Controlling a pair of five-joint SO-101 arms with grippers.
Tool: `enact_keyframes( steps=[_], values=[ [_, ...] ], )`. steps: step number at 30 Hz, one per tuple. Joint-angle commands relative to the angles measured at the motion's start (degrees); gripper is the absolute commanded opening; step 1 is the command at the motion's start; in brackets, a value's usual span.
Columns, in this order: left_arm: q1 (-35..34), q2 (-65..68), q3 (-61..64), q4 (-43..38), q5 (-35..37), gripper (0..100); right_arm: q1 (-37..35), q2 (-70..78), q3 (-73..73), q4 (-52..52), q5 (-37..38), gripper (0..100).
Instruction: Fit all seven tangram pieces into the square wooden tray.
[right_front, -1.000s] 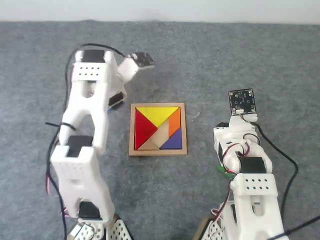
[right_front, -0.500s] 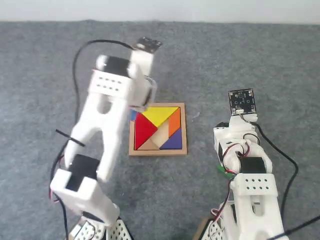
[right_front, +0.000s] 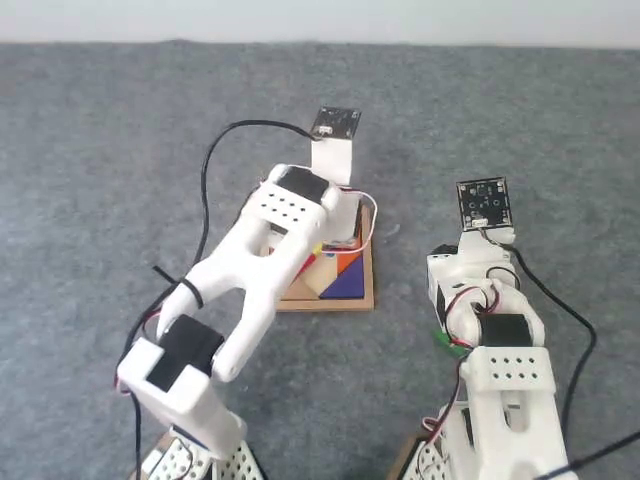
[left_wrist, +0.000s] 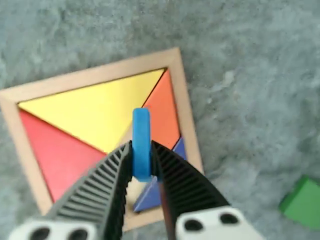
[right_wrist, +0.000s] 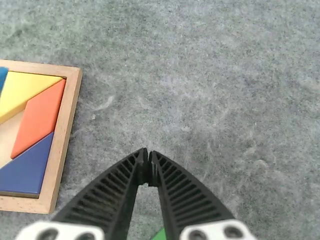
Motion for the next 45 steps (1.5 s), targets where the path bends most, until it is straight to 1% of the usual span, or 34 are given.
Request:
enact_keyframes(
  steps=[1,7,15,17,20,24,27,32,36,41,45],
  values=[
    [1.23,-1.93,1.01,-4.66,2.29,2,0.57,0.31,-0.35,-0.84,0.70,0.8],
    [1.76,4.13,1.45,-9.76,2.29,2,0.57,0.31,-0.35,-0.84,0.70,0.8],
    [2.29,11.60,-5.41,-5.01,2.37,2,0.57,0.31,-0.35,-0.84,0.70,0.8],
    [2.29,12.84,-6.81,-4.13,3.43,2,0.57,0.31,-0.35,-0.84,0.70,0.8],
    [2.29,13.01,-7.52,-2.55,3.96,3,0.48,0.31,-0.35,-0.84,0.70,0.8],
    [2.29,12.13,-7.43,-1.23,4.13,10,0.48,0.31,-0.35,-0.84,0.70,0.8],
    [2.29,11.69,-7.43,-0.53,4.13,12,0.48,0.31,-0.35,-0.84,0.70,0.8],
    [1.93,10.37,-7.25,-0.44,3.87,12,0.48,0.31,-0.35,-0.84,0.70,0.8],
    [1.76,8.44,-7.08,-0.35,1.93,12,0.48,0.31,-0.35,-0.84,0.70,0.8],
    [1.67,6.95,-7.08,0.79,1.85,12,0.48,0.31,-0.35,-0.84,0.70,0.8],
    [-0.62,5.10,-7.08,0.79,-0.44,12,0.48,0.31,-0.35,-0.84,0.70,0.8]
  ],
)
